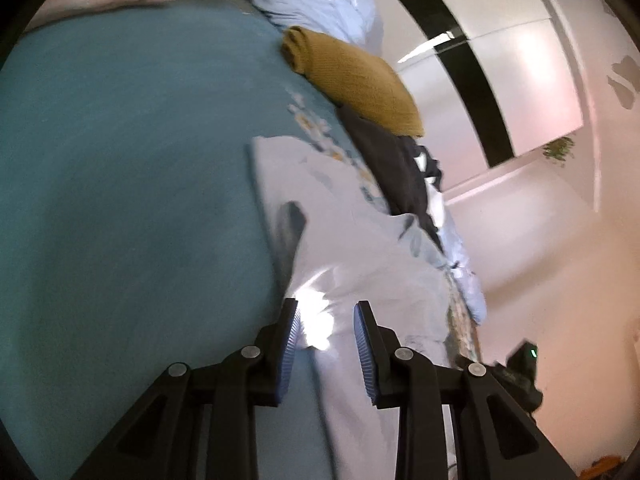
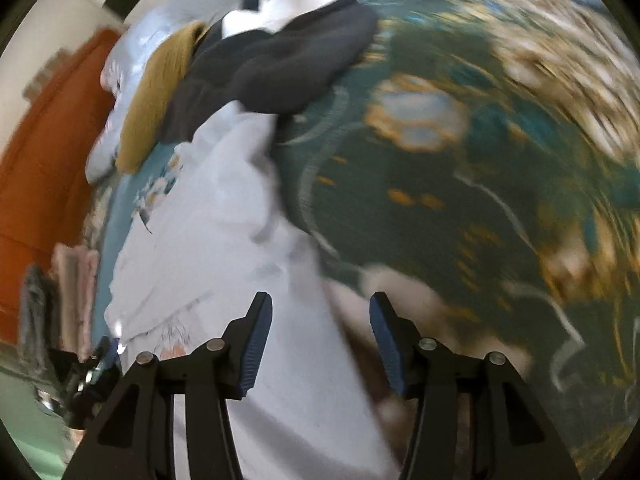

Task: Fold clothes

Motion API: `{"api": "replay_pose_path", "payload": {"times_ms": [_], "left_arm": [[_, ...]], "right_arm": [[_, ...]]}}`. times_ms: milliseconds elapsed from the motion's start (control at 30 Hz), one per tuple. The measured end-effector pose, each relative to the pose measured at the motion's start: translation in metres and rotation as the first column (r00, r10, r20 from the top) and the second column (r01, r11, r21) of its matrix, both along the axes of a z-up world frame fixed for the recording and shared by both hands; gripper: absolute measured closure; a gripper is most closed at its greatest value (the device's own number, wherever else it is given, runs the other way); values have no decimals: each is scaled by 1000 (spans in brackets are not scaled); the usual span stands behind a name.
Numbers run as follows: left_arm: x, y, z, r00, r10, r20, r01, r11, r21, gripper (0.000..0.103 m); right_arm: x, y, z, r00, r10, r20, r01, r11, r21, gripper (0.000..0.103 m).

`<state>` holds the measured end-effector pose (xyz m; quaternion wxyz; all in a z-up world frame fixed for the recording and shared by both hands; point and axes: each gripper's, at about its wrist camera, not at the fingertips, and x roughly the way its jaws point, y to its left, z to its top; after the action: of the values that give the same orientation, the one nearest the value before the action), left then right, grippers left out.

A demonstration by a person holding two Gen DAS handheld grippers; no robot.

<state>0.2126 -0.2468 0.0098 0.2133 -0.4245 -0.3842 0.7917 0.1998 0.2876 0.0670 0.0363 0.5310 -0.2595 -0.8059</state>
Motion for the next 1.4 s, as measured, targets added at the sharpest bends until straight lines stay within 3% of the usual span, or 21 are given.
{"api": "replay_pose_path", "payload": {"times_ms": [267,367,467,567,667,800,1033,1200,1300,1333,1400], "left_arm": [[53,12,3,1000,-23,6,24,998,-53,72],[74,14,3,999,-9,41,10,1000,-23,72],[90,24,-3,994,-41,101,35,997,62,71],[102,37,-2,989,-69,132,57,994,97,68],[110,58,2,981,-100,165,91,994,66,59],[123,85,8,971,-120,205,122,993,4,57],[151,86,0,958,-130,256,110,990,91,57],[154,92,3,959,-128,255,116,991,59,57],[160,94,5,965,-121,234,116,993,36,60],[162,94,5,966,-117,230,114,993,23,62],[165,93,3,969,-106,222,110,994,-4,87]], "right_arm": [[70,41,-3,1000,13,-10,-14,998,-69,51],[83,50,-8,999,9,-34,-14,990,-141,51],[88,52,-12,998,1,-61,-13,982,-190,51],[92,51,-13,997,9,-80,-26,977,-212,51],[96,49,-13,995,29,-92,-50,972,-231,51],[108,45,-14,992,64,-106,-90,962,-257,51],[133,33,-17,975,177,-135,-209,938,-278,51],[131,28,-21,966,200,-163,-240,926,-291,51],[124,28,-23,968,189,-166,-232,925,-301,64],[123,28,-24,969,184,-162,-226,927,-299,73],[120,28,-26,973,175,-153,-214,931,-296,87]]}}
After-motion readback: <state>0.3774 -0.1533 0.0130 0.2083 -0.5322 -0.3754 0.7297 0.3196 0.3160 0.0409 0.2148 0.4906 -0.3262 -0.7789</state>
